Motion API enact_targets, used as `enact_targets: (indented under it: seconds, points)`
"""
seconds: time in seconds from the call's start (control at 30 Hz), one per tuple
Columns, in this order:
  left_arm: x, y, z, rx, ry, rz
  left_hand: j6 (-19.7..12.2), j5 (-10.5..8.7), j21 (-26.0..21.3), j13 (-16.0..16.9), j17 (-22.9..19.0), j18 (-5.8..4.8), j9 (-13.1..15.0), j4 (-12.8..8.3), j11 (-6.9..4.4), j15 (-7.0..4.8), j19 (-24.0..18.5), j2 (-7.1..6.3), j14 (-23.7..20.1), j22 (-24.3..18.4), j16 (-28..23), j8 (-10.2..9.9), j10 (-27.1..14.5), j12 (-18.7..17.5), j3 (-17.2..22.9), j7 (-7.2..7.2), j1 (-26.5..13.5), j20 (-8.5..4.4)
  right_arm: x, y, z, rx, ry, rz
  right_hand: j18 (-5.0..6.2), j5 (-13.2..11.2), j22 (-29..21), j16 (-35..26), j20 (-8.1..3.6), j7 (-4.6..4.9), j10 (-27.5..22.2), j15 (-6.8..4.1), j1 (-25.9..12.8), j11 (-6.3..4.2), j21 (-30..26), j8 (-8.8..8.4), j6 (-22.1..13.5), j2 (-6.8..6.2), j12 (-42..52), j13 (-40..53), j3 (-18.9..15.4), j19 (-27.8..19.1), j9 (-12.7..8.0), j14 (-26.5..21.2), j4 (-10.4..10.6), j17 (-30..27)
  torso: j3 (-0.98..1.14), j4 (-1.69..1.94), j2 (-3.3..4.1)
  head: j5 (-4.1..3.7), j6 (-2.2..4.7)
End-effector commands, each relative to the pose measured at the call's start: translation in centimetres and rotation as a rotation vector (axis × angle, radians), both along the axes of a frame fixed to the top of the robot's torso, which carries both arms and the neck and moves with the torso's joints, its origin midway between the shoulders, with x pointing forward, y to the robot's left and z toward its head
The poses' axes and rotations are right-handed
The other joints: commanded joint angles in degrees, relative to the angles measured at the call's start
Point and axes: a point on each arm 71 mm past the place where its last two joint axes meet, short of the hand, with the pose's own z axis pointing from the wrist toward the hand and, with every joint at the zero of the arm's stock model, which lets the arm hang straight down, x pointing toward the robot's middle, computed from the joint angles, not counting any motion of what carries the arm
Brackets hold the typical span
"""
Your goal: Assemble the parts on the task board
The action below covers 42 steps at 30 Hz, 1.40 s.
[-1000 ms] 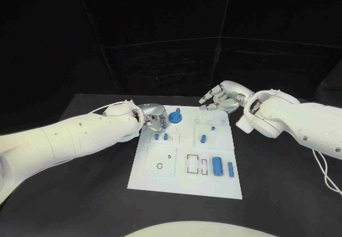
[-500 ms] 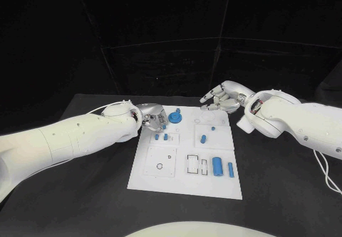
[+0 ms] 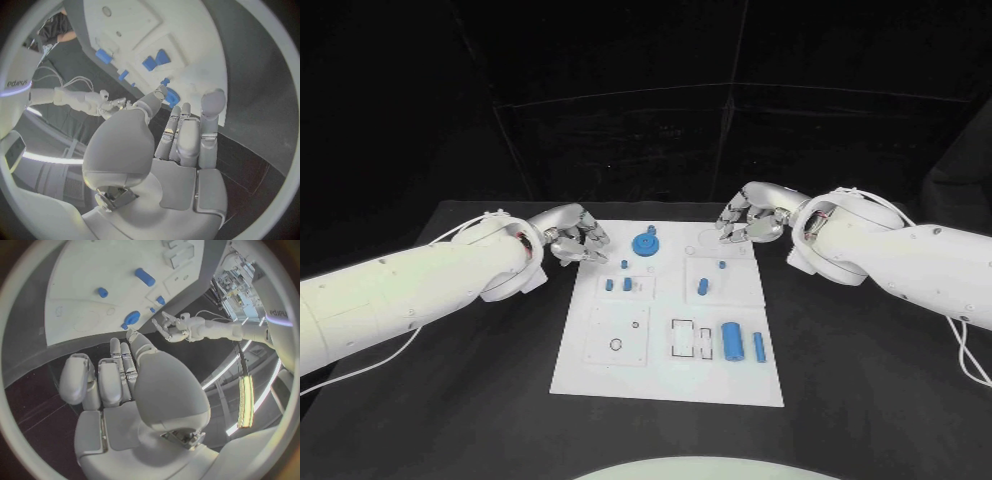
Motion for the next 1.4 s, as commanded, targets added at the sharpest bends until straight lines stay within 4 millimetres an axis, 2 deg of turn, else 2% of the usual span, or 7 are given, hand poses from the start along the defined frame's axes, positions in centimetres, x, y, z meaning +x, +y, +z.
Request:
enact_targets:
  seconds: [0.03, 0.07, 0.17, 0.37, 0.6, 0.97, 1.4]
  points:
    - [0.0, 0.9, 1.4, -0.434, 0.037, 0.113, 1.4, 0.18, -7.7, 0.1, -7.9, 1.89, 0.1, 0.5, 0.14, 0.26, -3.9, 1.39, -3.7, -6.7, -4.5, 0.7, 0.8, 1.1, -0.7, 0.21, 0.0, 0.34, -0.3, 0.1, -0.7, -0.221, -0.119, 0.031, 0.74, -0.9, 0.0, -0.4, 0.24, -0.02, 0.9, 0.05, 0.2, 0.19, -0.3, -0.62, 0.7, -0.67, -1.3, -2.5, 0.9, 0.4, -0.1, 1.6, 0.0, -0.1, 0.06, 0.01, 0.03, -0.94, 0.21]
    - [-0.1, 1.3, 1.5, -0.493, 0.044, 0.136, 1.8, 0.2, -8.5, 0.3, -9.9, 1.96, 0.2, 0.6, 0.07, 0.23, -4.6, 1.89, -4.8, -7.2, -5.7, 1.0, 1.4, 1.8, -0.8, 0.21, 0.2, 0.41, -0.4, 0.1, -1.0, -0.241, -0.129, 0.034, 0.74, -1.3, 0.0, -0.4, 0.27, 0.0, 1.1, 0.06, 0.2, 0.24, -0.3, -0.73, 0.9, -0.78, -1.6, -3.2, 1.2, 0.4, -0.1, 1.6, -0.1, -0.2, 0.06, 0.04, 0.0, -1.1, 0.25]
    - [-0.4, 2.0, 1.9, -0.626, 0.062, 0.18, 3.3, 0.17, -9.2, 0.7, -10.4, 2.09, 0.3, 0.9, -0.33, -0.02, -5.0, 2.97, -5.4, -7.7, -6.0, 1.9, 3.3, 3.4, -0.7, -0.06, 0.4, 0.35, -0.8, 0.3, -1.9, -0.286, -0.149, 0.043, 0.72, -2.2, -0.1, -0.6, 0.44, 0.29, 1.1, 0.29, 0.2, 0.54, -0.4, -1.2, 1.0, -1.12, -2.5, -5.1, 2.1, 0.4, -0.1, 1.7, -0.1, -0.3, 0.02, 0.02, 0.02, -1.21, 0.52]
    - [-1.1, 1.9, 2.3, -0.812, 0.111, 0.196, 3.7, 0.18, -10.0, 0.6, -12.5, 2.09, 0.2, 0.6, -0.54, -0.24, -5.2, 4.4, -6.5, -8.2, -7.1, 2.2, 3.6, 4.1, 0.3, -0.19, 1.7, 0.16, -1.3, 1.0, -3.1, -0.325, -0.159, 0.06, 0.73, -2.6, -0.2, -0.8, 0.83, 0.88, 1.2, 0.7, 0.0, 1.06, -0.5, -2.02, 1.0, -1.81, -3.8, -7.8, 3.5, 0.5, -0.1, 1.8, -0.2, -0.4, -0.04, 0.03, 0.09, -1.36, 0.61]
    - [-1.6, 1.6, 2.6, -0.877, 0.123, 0.193, 3.7, 0.18, -10.8, 0.4, -16.1, 2.04, 0.0, 0.5, -0.45, -0.17, -5.7, 4.6, -8.3, -8.7, -9.1, 2.3, 3.3, 4.6, 0.7, -0.07, 2.0, 0.16, -1.5, 1.6, -4.1, -0.345, -0.127, 0.079, 0.7, -2.7, 0.1, -1.4, 1.09, 1.39, 1.3, 0.94, -0.4, 1.48, -0.3, -2.92, 0.7, -2.49, -4.9, -10.7, 5.4, 0.8, -0.1, 1.9, -0.3, -1.8, 0.06, -0.01, 0.1, -1.44, 0.53]
    - [-1.7, 1.9, 2.6, -0.888, 0.118, 0.197, 3.6, 0.18, -11.3, 0.3, -18.0, 2.03, 0.0, 0.3, -0.41, -0.13, -5.9, 4.65, -9.2, -9.0, -10.1, 2.4, 3.2, 4.8, 0.9, -0.02, 2.1, 0.18, -1.9, 2.5, -4.7, -0.336, -0.1, 0.116, 0.72, -3.5, 0.1, -1.3, 1.14, 1.47, 2.3, 0.89, 0.1, 1.51, -0.3, -3.05, 1.4, -2.38, -5.3, -12.9, 8.1, 0.9, 0.0, 1.9, -0.8, -2.0, 0.09, -0.03, 0.08, -1.35, 0.24]
    - [-1.6, 2.0, 2.6, -0.887, 0.122, 0.199, 3.5, 0.17, -11.6, 0.2, -19.2, 2.02, -0.1, 0.3, -0.35, -0.09, -6.1, 4.66, -9.8, -9.2, -10.8, 2.4, 3.0, 4.9, 1.0, 0.05, 2.1, 0.21, -2.0, 2.7, -5.3, -0.363, -0.067, 0.121, 0.5, -6.6, 1.3, -0.4, 0.06, 0.34, 7.5, -0.3, 0.3, 0.23, 0.5, -2.11, 5.7, -1.29, -5.5, -15.4, 16.3, 1.7, 0.3, 2.1, -2.2, -1.7, 0.09, -0.04, 0.14, -1.5, -0.14]
